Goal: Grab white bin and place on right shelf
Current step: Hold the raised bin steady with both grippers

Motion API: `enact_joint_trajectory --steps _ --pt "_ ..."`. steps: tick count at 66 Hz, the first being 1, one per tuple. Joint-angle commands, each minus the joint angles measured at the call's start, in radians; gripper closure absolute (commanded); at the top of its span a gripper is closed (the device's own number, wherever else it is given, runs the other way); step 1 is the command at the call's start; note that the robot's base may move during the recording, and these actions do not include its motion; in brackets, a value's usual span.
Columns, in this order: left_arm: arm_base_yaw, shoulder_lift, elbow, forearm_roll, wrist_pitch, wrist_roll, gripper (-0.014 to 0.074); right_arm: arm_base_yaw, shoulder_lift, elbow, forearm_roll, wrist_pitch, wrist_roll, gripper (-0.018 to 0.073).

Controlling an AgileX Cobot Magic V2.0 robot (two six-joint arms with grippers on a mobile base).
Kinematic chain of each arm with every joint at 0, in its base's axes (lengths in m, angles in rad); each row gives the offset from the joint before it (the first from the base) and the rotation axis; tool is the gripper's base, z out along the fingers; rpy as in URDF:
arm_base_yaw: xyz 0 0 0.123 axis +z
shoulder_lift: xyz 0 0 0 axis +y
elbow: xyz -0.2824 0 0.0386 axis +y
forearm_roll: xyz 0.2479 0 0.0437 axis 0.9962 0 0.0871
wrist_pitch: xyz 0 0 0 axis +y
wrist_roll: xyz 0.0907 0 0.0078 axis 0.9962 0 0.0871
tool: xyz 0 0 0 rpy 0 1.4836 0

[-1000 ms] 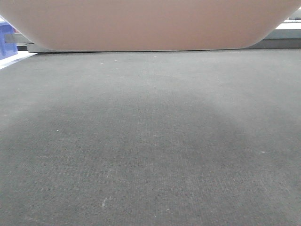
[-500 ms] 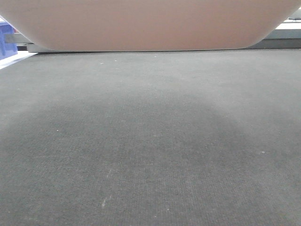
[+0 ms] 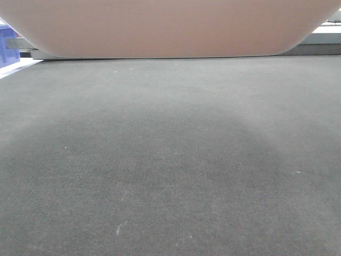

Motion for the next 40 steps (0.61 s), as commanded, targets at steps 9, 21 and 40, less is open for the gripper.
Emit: enact_joint_trajectory --steps 9,21,40 --pt "-0.017 -0.019 -0.036 -0.183 0.067 0.011 0.0357 0.012 -0.014 -0.036 0.208 0.1 -0.009 0.0162" --pt "-0.017 -0.019 -0.036 -0.183 0.067 0.011 0.0357 0.012 -0.014 -0.036 0.208 0.1 -0.009 0.0162" --pt "-0.017 -0.019 -0.036 -0.183 0.067 0.011 0.0357 0.012 -0.014 -0.036 0.208 0.1 -0.009 0.0162"
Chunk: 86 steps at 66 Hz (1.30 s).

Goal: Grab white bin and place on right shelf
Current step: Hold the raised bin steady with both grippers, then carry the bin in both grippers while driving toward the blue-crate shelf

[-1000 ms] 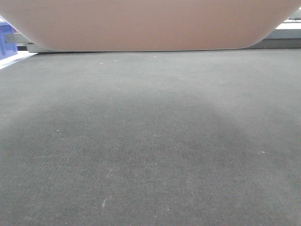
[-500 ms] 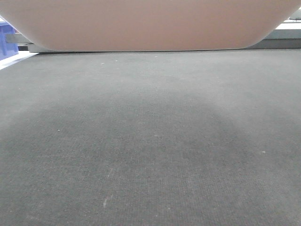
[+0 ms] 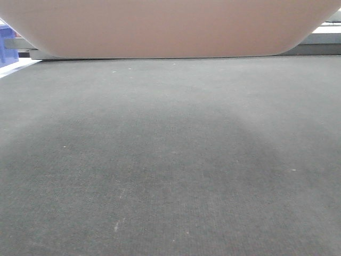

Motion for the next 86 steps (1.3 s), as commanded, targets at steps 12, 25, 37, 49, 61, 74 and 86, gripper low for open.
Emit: enact_joint_trajectory --steps 12,25,37,49,61,74,86 --pt "-0.017 -0.019 -0.036 -0.183 0.066 0.011 0.0357 0.012 -0.014 -0.036 0.208 0.1 -0.009 0.0162" --pt "-0.017 -0.019 -0.036 -0.183 0.066 0.011 0.0357 0.012 -0.012 -0.036 0.208 0.1 -0.009 0.0162" --pt "-0.017 -0.019 -0.036 -0.183 0.066 0.011 0.0357 0.012 -0.011 -0.036 0.208 0.1 -0.009 0.0162" --pt "-0.017 -0.019 -0.036 -0.183 0.066 0.011 0.0357 0.012 -0.011 -0.036 0.208 0.1 -0.009 0.0162" --pt "-0.017 -0.019 -0.036 -0.183 0.066 0.011 0.0357 0.012 -0.011 -0.036 0.208 0.1 -0.009 0.0162" --pt "-0.017 -0.02 -0.036 -0.192 0.068 0.011 0.0357 0.012 -0.011 -0.036 0.208 0.1 -0.009 0.0162" --pt "-0.017 -0.02 -0.036 -0.192 0.068 0.011 0.0357 0.012 -0.011 -0.036 0.208 0.099 -0.009 0.0162"
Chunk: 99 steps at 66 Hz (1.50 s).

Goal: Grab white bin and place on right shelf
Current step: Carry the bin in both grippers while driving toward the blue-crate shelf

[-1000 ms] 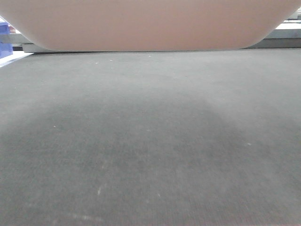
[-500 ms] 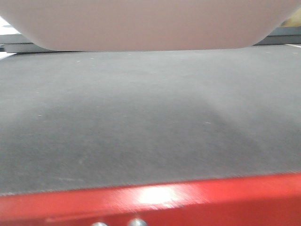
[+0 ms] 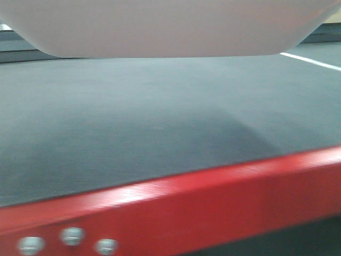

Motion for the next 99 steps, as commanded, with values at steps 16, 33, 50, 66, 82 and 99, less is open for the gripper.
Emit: enact_joint_trajectory --steps 16,33,50,66,82,99 --pt "-0.017 -0.019 -0.036 -0.192 0.068 0.013 0.0357 0.012 -0.011 -0.036 0.208 0.099 -0.009 0.0162" --pt "-0.017 -0.019 -0.036 -0.192 0.068 0.013 0.0357 0.012 -0.011 -0.036 0.208 0.099 -0.009 0.0162" --pt "-0.017 -0.019 -0.036 -0.192 0.068 0.013 0.0357 0.012 -0.011 -0.036 0.208 0.099 -0.009 0.0162" --pt "-0.017 -0.019 -0.036 -0.192 0.068 0.013 0.0357 0.012 -0.011 -0.036 0.208 0.099 -0.009 0.0162" --pt "-0.017 -0.019 -0.036 -0.192 0.068 0.013 0.0357 0.012 -0.011 -0.036 0.208 0.099 -0.009 0.0162" --pt "-0.017 -0.019 -0.036 -0.192 0.068 0.013 0.0357 0.012 -0.011 -0.036 0.208 0.099 -0.009 0.0162"
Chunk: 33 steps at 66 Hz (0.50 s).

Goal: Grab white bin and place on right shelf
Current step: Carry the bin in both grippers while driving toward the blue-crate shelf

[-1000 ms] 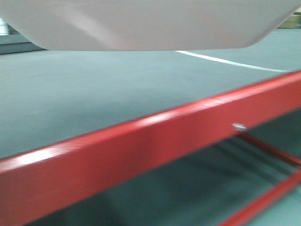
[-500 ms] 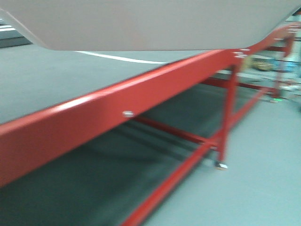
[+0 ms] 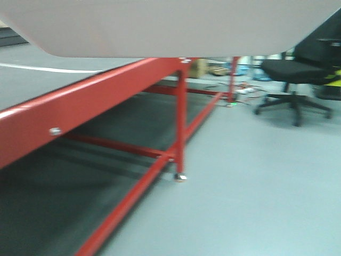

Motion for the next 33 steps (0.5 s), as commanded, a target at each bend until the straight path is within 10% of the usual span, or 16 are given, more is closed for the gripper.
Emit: enact_joint_trajectory --steps 1,33 --pt "-0.017 -0.019 -0.036 -0.192 0.068 0.013 0.0357 0.012 -0.011 -0.036 0.208 0.099 -0.009 0.0162" --pt "-0.017 -0.019 -0.036 -0.192 0.068 0.013 0.0357 0.012 -0.011 -0.036 0.208 0.099 -0.009 0.0162"
